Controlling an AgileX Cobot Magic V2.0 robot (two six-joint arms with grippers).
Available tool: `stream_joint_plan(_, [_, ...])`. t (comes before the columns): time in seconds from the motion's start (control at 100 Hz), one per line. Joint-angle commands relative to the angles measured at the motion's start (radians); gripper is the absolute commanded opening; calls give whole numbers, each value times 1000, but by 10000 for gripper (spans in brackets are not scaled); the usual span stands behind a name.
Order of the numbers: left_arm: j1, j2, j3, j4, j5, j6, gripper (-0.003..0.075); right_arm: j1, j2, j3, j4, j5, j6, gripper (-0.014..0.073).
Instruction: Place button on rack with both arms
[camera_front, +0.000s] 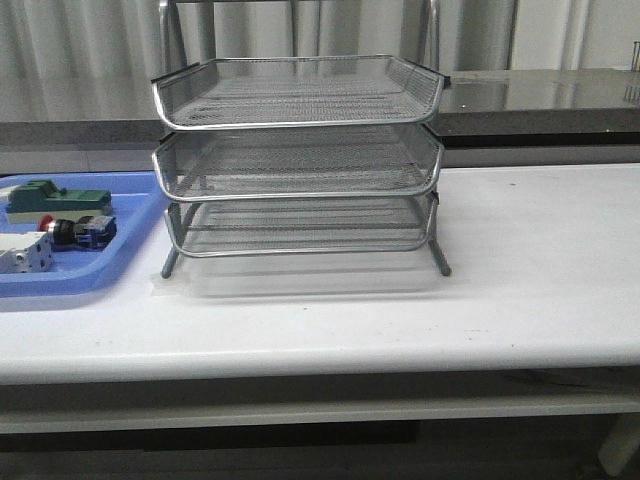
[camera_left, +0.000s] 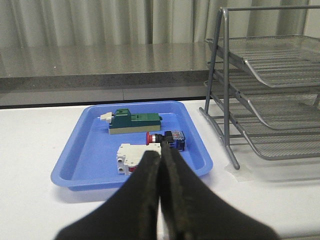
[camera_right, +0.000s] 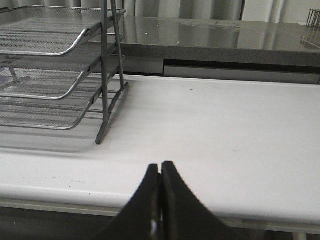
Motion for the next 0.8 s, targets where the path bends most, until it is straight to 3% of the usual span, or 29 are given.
stream_joint_plan(0.0, [1,-34,47,-3,-76,-10,-20,-6,-19,-17,-2,-87,-8,-71])
stream_joint_plan(0.79, [1,-34,47,-3,-76,-10,-20,-6,-19,-17,-2,-115,-8,-71])
